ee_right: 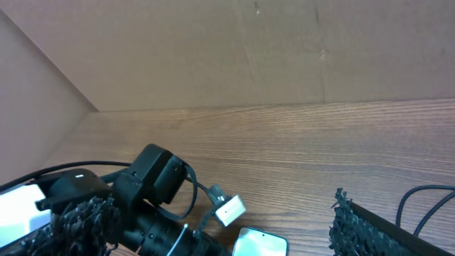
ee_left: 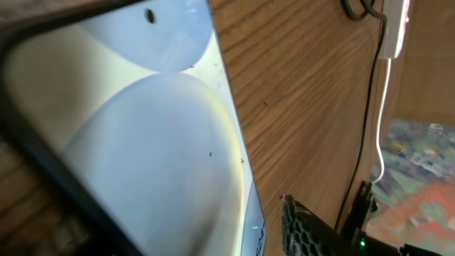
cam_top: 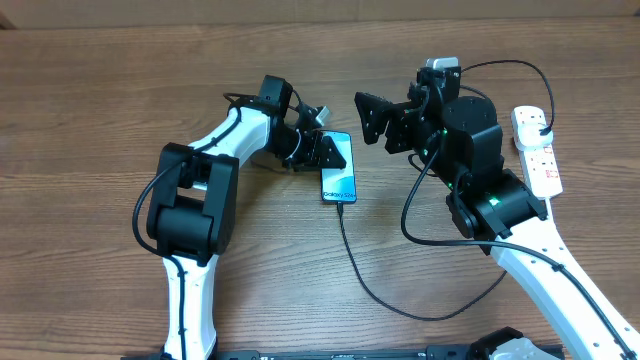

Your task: Plug charger to phone and switch on socket

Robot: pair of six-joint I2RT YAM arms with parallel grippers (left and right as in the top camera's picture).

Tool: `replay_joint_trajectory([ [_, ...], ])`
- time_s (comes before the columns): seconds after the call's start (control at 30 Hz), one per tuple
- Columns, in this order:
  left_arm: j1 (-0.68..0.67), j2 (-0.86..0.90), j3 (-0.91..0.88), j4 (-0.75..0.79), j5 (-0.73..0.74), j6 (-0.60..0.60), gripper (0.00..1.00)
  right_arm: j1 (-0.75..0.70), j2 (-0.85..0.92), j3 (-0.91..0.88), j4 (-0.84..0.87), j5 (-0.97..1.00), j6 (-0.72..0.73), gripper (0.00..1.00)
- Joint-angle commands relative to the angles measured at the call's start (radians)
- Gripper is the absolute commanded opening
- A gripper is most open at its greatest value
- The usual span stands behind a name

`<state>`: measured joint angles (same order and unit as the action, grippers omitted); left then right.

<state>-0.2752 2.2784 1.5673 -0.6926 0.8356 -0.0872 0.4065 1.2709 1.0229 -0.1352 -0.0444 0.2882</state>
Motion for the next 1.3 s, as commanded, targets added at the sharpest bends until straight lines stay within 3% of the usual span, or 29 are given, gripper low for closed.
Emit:
replay_joint_trajectory([
  [0.0, 0.008, 0.068, -0.031, -0.007, -0.278, -0.006, 0.58, -0.002, -0.002, 0.020, 0.006, 0.018, 0.004, 1.00],
  [0.23, 0.008, 0.068, -0.031, -0.015, -0.323, -0.006, 0.71, -0.002, 0.000, 0.020, -0.018, 0.017, 0.004, 1.00],
  [0.33, 0.008, 0.068, -0.031, -0.014, -0.328, -0.006, 0.87, -0.002, 0.000, 0.020, -0.062, -0.001, 0.004, 1.00],
  [0.47, 0.008, 0.068, -0.031, -0.019, -0.349, -0.006, 1.00, -0.002, 0.000, 0.020, -0.084, -0.002, 0.004, 1.00],
  [0.7, 0.008, 0.068, -0.031, -0.016, -0.387, -0.006, 1.00, -0.002, 0.000, 0.020, -0.048, 0.023, 0.004, 1.00],
  [0.77, 0.008, 0.067, -0.031, -0.014, -0.429, -0.006, 1.00, -0.002, 0.000, 0.020, -0.048, 0.075, 0.004, 0.85],
  [0.83, 0.010, 0.067, -0.031, -0.027, -0.454, -0.006, 1.00, -0.002, 0.000, 0.020, -0.055, 0.168, 0.004, 0.54],
  [0.9, 0.014, 0.067, -0.031, -0.029, -0.454, -0.006, 1.00, -0.002, 0.000, 0.020, -0.063, 0.240, 0.005, 0.32],
  [1.0, 0.031, 0.067, -0.016, -0.039, -0.453, -0.016, 1.00, -0.020, 0.000, 0.020, -0.100, 0.365, 0.111, 0.07],
  [1.27, 0.107, 0.066, 0.149, -0.112, -0.454, -0.041, 1.00, -0.272, 0.017, 0.020, -0.300, 0.364, 0.355, 0.04],
])
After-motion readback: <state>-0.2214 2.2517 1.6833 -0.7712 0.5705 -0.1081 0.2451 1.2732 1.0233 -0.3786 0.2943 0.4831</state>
